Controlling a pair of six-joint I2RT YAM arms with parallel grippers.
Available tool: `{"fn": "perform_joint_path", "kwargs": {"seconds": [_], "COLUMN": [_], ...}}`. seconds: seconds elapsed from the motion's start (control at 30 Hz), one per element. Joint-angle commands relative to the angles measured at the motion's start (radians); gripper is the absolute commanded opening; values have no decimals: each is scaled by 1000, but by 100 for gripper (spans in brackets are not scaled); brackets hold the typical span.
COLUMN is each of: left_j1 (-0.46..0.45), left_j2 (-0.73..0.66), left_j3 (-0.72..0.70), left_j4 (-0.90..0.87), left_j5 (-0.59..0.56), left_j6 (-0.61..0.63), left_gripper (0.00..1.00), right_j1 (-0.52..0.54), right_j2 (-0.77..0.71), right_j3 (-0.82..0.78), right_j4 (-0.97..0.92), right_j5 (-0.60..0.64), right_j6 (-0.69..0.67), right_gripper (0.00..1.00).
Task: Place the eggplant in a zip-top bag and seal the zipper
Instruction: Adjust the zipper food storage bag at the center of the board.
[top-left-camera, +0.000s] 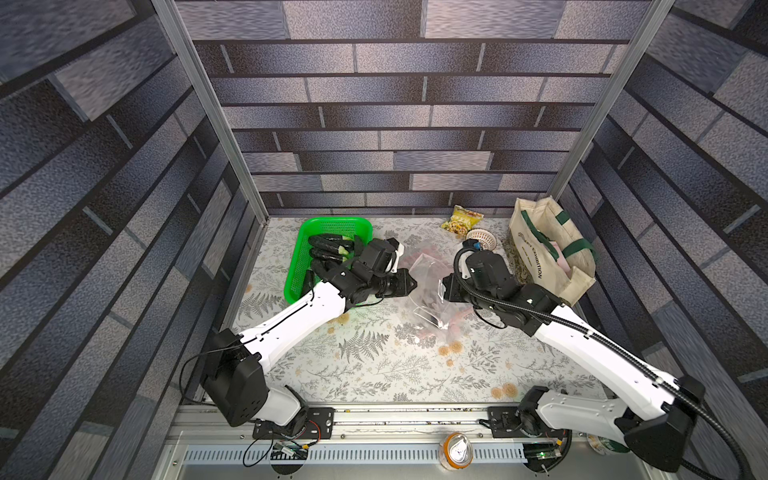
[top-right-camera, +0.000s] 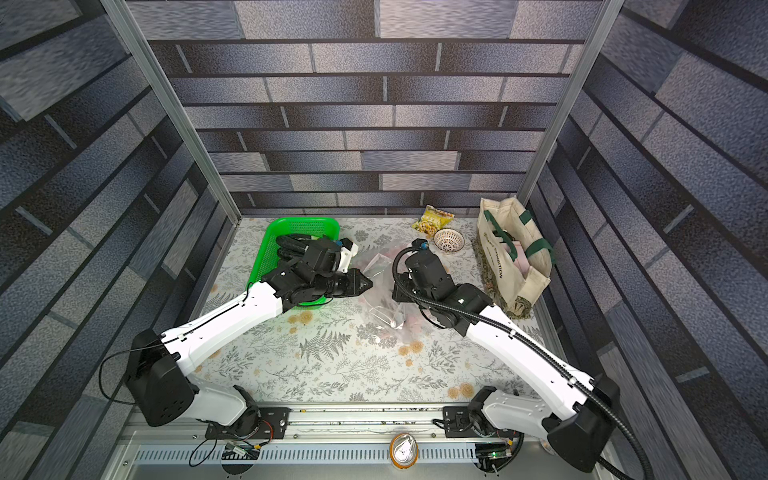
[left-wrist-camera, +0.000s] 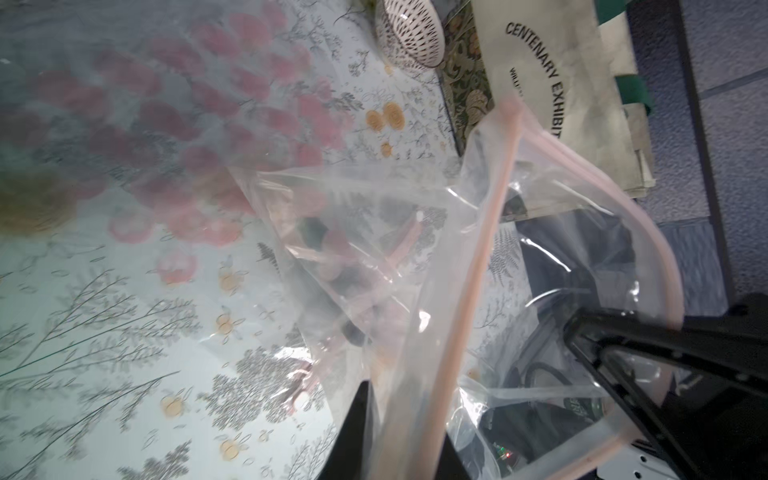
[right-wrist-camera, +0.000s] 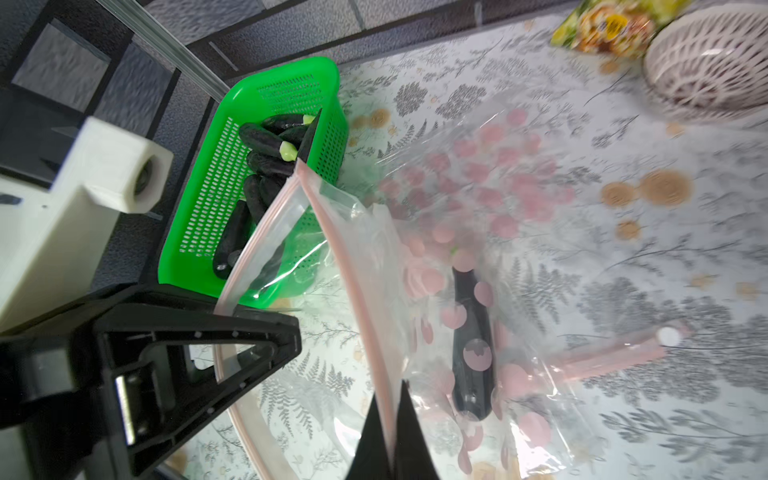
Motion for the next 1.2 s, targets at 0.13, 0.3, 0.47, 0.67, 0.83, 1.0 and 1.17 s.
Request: {"fn": "perform_joint_path", "kwargs": {"seconds": [0.13, 0.3, 0.47, 0.67, 0.83, 1.0, 1.17], "left_j1": [-121, -129, -104, -55, 98, 377, 579], "left_j2": [187, 252, 181, 60, -78, -121, -21], "left_j3": [79, 88, -14, -129, -108, -63, -4], "left_j4": [400, 353, 325, 253, -76, -350, -444], "left_j5": [-81, -131, -158, -178, -313, -360, -389], "left_j6": [-127, -178, -172, -152, -117, -11, 122], "left_gripper": [24, 48, 65, 72, 72, 71, 68], "right_j1": [-5, -9, -16, -23, -24, -24, -24], "right_j2": [-108, -89, -14, 56, 52, 33, 12], "right_j3": [148, 21, -110, -176, -203, -229, -250], "right_j4": [-356, -310, -171, -58, -5, 29, 42], "right_j5": [175, 168, 137, 73, 24, -5, -13], "right_j6": [-104, -38, -6, 5, 23, 34, 43], "right_gripper": [0, 0, 0, 0, 0, 0, 0]}}
